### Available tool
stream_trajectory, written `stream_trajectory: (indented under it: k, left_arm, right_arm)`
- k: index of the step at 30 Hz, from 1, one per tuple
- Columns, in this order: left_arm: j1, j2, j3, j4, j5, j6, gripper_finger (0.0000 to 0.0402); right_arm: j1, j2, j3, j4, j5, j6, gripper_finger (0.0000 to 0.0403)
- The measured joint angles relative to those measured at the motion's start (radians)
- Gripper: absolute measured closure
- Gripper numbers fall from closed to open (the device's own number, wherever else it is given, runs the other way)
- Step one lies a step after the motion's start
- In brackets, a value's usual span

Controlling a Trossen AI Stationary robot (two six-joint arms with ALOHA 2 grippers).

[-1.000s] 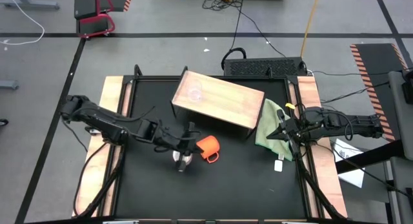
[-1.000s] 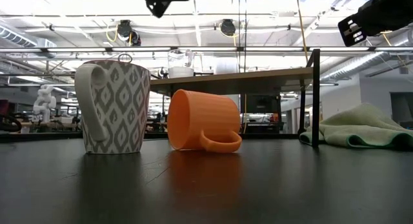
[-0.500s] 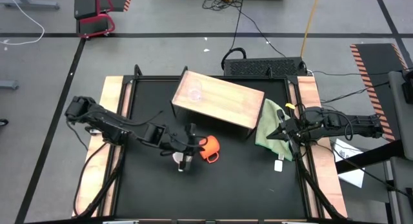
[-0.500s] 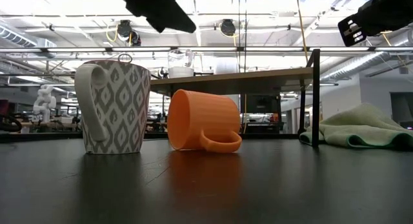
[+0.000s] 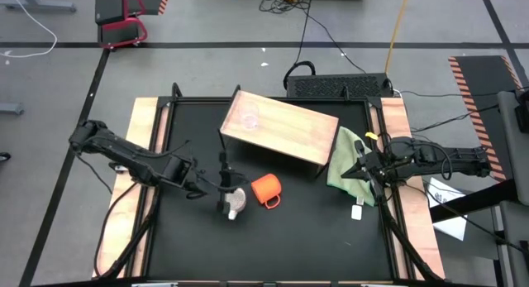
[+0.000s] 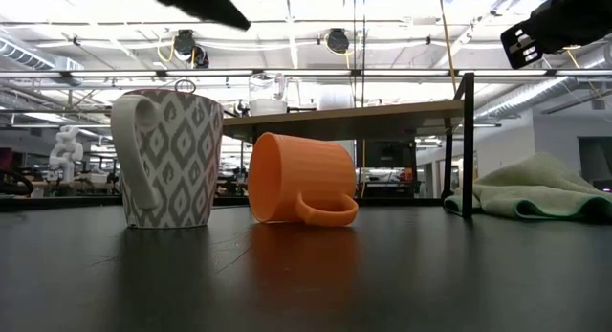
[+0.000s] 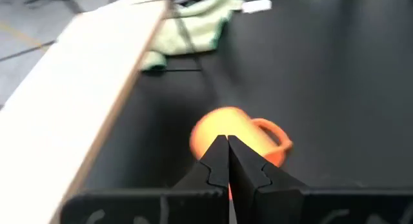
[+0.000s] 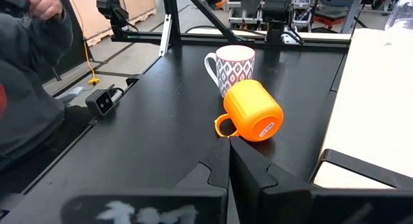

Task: Stack small to large cups/mugs on shelf
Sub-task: Put the orange mug on the shelf

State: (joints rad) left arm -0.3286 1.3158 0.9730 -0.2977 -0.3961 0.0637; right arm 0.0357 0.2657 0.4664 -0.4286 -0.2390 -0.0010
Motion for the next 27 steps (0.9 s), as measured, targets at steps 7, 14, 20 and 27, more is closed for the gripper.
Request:
stream_trajectory:
  k: [7, 14, 20, 27]
  left_arm:
    - [-0.007, -0.183, -0.171, 0.086, -0.032, -0.058, 0.0401]
    - [-0.016, -0.361, -0.332, 0.191, -0.066, -0.074, 0.0401]
    - [-0.016, -0.456, -0.422, 0.247, -0.069, -0.066, 0.0401]
    - [-0.018, -0.473, -0.437, 0.25, -0.047, -0.073, 0.0389]
  right_arm:
    - [0.0, 0.042, -0.021, 0.053, -0.002, 0.034, 0.0403]
    - [0.0, 0.119, -0.04, 0.174, -0.002, 0.078, 0.0403]
    - [0.039, 0.264, -0.043, 0.335, -0.002, 0.079, 0.0402]
    - [0.155, 0.425, -0.043, 0.557, -0.002, 0.036, 0.0374]
